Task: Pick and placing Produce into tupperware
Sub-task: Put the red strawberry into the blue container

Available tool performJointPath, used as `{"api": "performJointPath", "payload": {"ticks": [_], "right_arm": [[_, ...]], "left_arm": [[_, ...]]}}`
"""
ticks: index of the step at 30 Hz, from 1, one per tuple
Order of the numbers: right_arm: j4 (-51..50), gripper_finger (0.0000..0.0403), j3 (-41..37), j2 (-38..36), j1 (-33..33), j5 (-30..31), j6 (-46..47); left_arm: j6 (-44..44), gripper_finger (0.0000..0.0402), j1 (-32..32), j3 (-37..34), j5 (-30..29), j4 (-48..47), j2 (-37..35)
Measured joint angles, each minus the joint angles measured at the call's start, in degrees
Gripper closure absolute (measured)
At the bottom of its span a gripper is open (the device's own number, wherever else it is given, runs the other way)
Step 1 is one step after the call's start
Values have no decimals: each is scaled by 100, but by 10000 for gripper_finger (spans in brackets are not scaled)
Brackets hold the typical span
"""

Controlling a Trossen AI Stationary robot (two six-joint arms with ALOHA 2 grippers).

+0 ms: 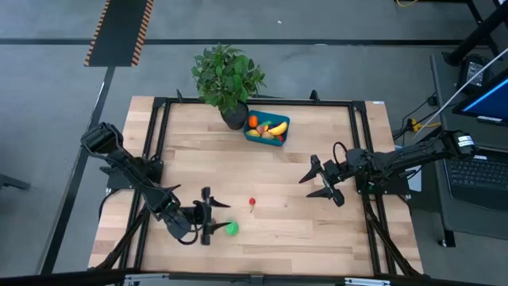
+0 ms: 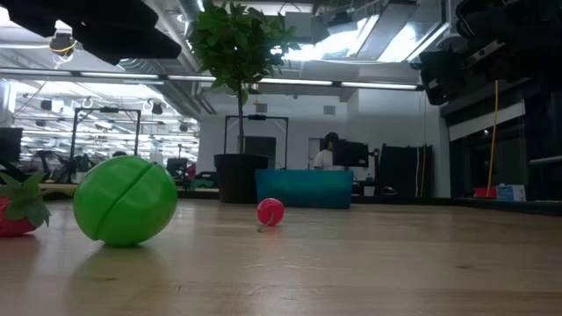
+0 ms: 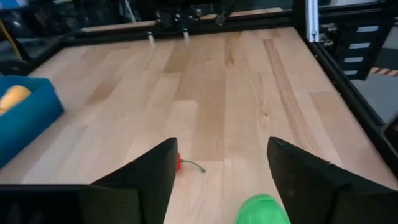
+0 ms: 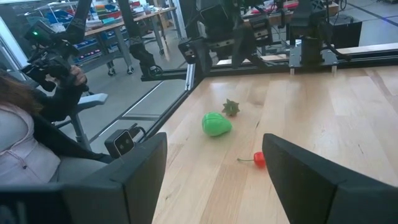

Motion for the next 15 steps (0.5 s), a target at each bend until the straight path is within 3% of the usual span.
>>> {"api": "performJointPath", "payload": {"ticks": [15], "right_arm": [[-2, 137, 0, 0, 0, -2, 4]], "left_arm": [[-328, 158, 35, 0, 496, 91, 0]]}}
